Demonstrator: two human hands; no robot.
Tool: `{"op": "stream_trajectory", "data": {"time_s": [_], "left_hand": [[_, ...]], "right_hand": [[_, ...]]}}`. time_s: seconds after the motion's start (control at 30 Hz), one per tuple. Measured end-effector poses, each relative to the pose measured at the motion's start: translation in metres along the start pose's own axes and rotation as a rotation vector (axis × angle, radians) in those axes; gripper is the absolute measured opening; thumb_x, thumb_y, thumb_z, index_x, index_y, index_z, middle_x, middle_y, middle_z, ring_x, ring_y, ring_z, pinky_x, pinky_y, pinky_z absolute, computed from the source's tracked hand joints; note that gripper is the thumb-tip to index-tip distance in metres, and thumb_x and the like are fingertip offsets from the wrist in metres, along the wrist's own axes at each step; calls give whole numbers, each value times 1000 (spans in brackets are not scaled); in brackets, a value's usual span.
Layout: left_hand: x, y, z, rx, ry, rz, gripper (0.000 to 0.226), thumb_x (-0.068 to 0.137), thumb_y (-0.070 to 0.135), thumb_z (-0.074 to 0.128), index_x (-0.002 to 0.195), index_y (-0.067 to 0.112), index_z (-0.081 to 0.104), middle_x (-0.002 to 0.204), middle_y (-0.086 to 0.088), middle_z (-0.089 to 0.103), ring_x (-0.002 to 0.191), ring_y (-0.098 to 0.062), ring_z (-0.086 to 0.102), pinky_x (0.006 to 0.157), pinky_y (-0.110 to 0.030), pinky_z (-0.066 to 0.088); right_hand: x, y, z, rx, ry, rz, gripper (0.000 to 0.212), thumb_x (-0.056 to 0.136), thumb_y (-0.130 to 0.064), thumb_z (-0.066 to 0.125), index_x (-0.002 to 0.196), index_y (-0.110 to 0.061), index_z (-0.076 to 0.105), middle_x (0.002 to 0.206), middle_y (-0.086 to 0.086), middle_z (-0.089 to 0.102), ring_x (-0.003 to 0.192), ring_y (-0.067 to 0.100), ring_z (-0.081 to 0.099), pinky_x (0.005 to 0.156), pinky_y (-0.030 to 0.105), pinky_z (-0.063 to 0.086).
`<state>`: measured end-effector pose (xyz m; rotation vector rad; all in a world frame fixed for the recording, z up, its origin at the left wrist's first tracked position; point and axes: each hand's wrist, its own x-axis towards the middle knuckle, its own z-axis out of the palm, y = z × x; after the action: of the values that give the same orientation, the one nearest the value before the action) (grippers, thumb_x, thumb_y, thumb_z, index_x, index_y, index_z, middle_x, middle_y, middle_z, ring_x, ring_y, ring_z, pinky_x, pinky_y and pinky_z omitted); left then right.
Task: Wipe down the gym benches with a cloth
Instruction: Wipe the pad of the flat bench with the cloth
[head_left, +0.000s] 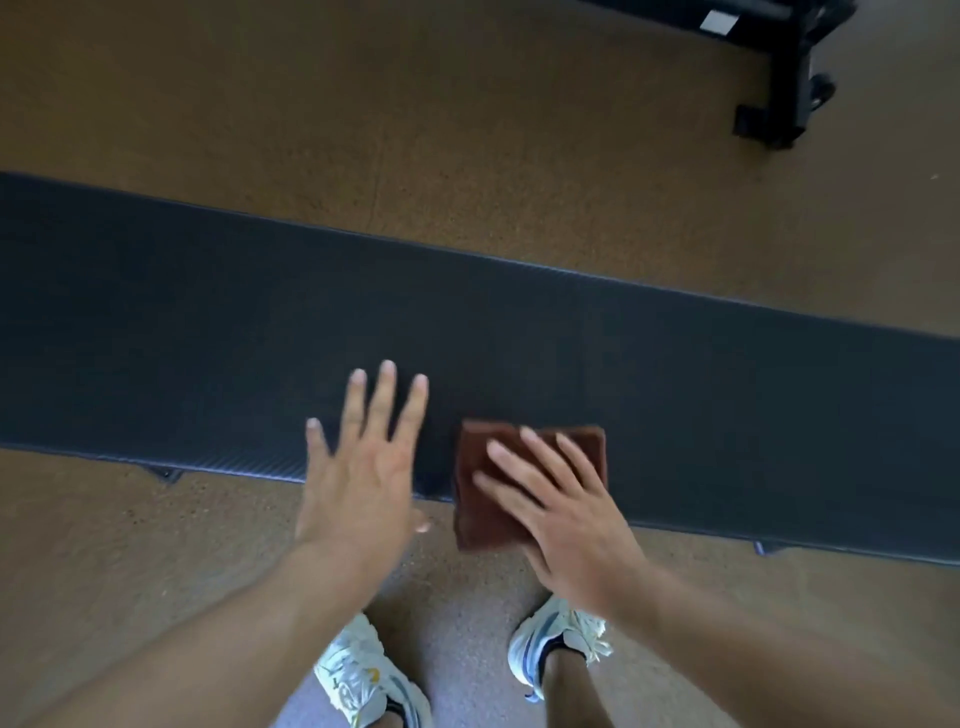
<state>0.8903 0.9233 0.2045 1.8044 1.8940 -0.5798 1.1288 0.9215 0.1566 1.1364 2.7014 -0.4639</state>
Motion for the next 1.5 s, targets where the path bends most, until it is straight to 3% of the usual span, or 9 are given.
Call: {"op": "stream_trajectory", "data": {"time_s": [0.1,0.3,0.47,0.73,0.87,0.97,1.13,1.37,1.5], "left_hand": [[21,38,-6,-99,-63,16,141,79,51,83,152,29,-36,165,0,-37,154,-29,-29,120,-69,23],[44,73,-16,-138,-124,-146,141,67,61,86,162,30,-13,171,2,-19,157,-28,-20,112,-69,33],[43,76,-15,-93,-143,-198,140,65,61,86,162,31,-10,171,2,-19,157,-28,-19,112,-68,33],[41,82,-22,-65,-174,-215,138,67,66,81,161,30,-14,170,3,-22,156,-27,-23,115,-63,33],[43,82,-24,-91,-168,-221,137,67,64,82,162,31,-12,170,3,-21,157,-26,-22,117,-62,32],[40,81,-22,-101,-155,-213,137,67,66,81,161,32,-12,171,5,-20,157,-25,-22,117,-62,32],[40,76,-18,-99,-111,-186,138,66,70,80,161,33,-15,170,5,-22,157,-25,-21,115,-60,36],[24,66,2,-255,47,-114,133,75,68,75,159,30,-21,170,5,-24,157,-22,-20,124,-54,22],[-26,55,47,-442,269,-85,121,89,57,67,156,27,-29,169,1,-27,155,-19,-25,128,-40,-2]], "right_hand": [[-15,27,-2,8,-53,-90,80,91,-35,54,164,-39,23,175,-10,15,163,22,10,130,50,12],[103,125,-47,135,160,346,61,105,-35,53,162,-36,31,173,-5,24,162,28,17,131,50,8],[101,123,-46,173,190,313,61,104,-38,54,162,-35,33,173,-4,24,162,27,15,131,49,8],[-33,120,-11,-34,-133,-424,78,85,-39,52,160,-39,32,173,-11,23,161,25,22,128,51,12],[48,183,-42,-7,100,21,72,91,-29,67,157,-34,40,170,-5,34,157,29,31,128,54,18],[87,209,-60,168,143,438,55,108,-43,46,160,-28,36,170,-4,33,159,25,24,130,51,12],[22,146,-29,183,249,404,58,103,-34,59,158,-29,41,169,-4,33,160,27,22,129,54,14],[-54,115,-12,-96,-107,-161,72,96,-43,53,163,-35,28,172,-8,25,161,26,17,126,59,22],[41,135,-47,-2,26,259,61,108,-51,40,164,-39,21,175,-9,17,163,27,6,131,56,5]]}}
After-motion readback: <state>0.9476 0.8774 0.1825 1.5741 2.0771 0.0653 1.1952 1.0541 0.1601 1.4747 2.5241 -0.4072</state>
